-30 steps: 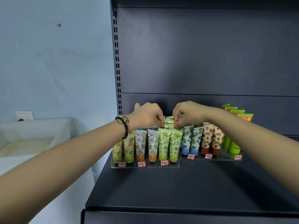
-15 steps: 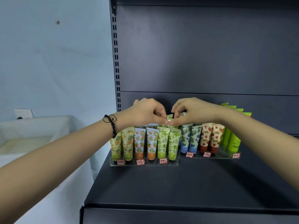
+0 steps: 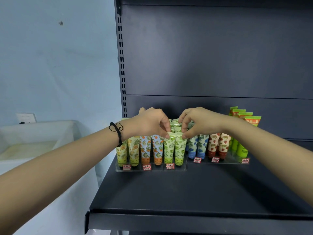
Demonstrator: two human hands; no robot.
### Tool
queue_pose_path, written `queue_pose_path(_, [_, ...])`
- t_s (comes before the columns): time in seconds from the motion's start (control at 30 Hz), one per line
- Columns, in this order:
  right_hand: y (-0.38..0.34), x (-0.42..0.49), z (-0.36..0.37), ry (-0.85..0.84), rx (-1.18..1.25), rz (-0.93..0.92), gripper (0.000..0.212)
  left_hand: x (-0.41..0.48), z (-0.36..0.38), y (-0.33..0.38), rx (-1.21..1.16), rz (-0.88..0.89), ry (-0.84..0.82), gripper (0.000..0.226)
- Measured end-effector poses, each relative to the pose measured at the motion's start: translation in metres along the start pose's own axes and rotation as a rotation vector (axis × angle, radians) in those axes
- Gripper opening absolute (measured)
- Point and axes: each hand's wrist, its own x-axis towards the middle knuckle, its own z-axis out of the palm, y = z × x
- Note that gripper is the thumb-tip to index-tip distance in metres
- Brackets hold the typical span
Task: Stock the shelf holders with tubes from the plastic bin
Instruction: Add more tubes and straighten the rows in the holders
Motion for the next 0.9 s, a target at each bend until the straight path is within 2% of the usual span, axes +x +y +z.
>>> queue_pose_path(0.13, [-0.001,0.001,-0.003,-0.008,0.044,0.014,0.027,0.000,0.002,-0.001,0.004,-0.003,0.002,0.023])
queue_pose_path(0.2, [0.001,0.004,-0.007,0.043,0.098,0.043,0.031,-0.001,0.000,0.001,-0.007,-0.002,0.017,0.029])
queue_pose_path(0.3, [0.009,0.009,-0.013,0.150,0.169,0.082,0.019,0.001,-0.007,0.003,-0.039,-0.012,0.065,0.032])
queue_pose_path(0.37, [0.015,0.014,-0.015,0.171,0.168,0.097,0.008,0.006,-0.012,0.000,-0.066,-0.029,0.108,0.027])
queue_pose_path(0.5, [0.027,0.024,-0.013,0.122,0.136,0.130,0.006,0.022,-0.015,-0.007,-0.045,-0.083,0.118,0.010])
queue_pose_path(0.77, [0.029,0.040,-0.010,0.022,0.095,0.147,0.011,0.030,-0.003,-0.005,-0.017,-0.145,0.048,0.015])
queue_pose_path(0.9, [0.022,0.043,-0.009,0.024,0.052,0.135,0.015,0.032,-0.001,-0.004,-0.020,-0.163,0.054,0.014])
